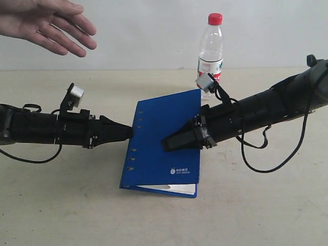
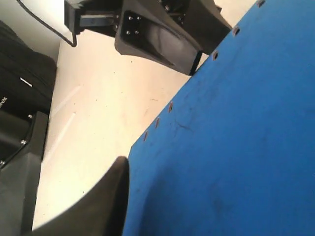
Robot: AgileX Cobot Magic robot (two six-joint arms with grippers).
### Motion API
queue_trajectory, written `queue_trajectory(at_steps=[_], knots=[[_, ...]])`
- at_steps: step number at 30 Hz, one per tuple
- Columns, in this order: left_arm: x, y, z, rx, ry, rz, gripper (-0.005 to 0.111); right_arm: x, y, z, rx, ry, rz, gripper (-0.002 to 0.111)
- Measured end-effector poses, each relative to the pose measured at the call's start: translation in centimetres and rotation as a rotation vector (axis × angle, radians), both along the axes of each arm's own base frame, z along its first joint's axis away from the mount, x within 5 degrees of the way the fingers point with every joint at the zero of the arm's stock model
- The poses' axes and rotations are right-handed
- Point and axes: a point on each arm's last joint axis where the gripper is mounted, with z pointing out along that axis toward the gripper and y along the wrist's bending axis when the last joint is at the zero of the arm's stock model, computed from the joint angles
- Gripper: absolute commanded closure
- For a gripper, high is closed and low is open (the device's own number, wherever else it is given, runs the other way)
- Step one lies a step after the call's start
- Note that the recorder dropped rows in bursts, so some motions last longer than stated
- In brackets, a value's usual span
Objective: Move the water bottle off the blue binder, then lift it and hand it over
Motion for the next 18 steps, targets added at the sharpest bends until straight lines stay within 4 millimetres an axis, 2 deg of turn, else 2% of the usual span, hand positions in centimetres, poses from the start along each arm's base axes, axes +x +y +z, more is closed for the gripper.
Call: queue_trajectory(at_steps=[2,4,7,9,14,18], knots=[[-0.1,-0.1,0.2,-0.023,-0.024,-0.018,0.047,-0.2,0.3,0.0,-0.001,-0.011,0.015,0.108],[-0.1,-0.2,0.0,-0.037,-0.042,-0.028,0.036,-0.5,1.0,0.0,0.001,-0.028,0.043,0.108],[-0.2,-0.2,-0.7,-0.047,-0.040,-0.031,0.034,-1.2,2.4,-0.2,-0.010,-0.076,0.096,0.108],[-0.2,-0.3,-0.7,-0.048,-0.042,-0.033,0.035,-1.3,2.6,-0.2,-0.013,-0.087,0.102,0.108],[-0.2,-1.7,-0.4,-0.069,-0.051,-0.056,0.052,-1.2,2.7,-0.1,-0.008,-0.092,0.093,0.108],[0.1,-2.2,-0.1,-0.071,-0.072,-0.072,0.082,-1.2,2.6,-0.3,-0.015,-0.089,0.084,0.108]])
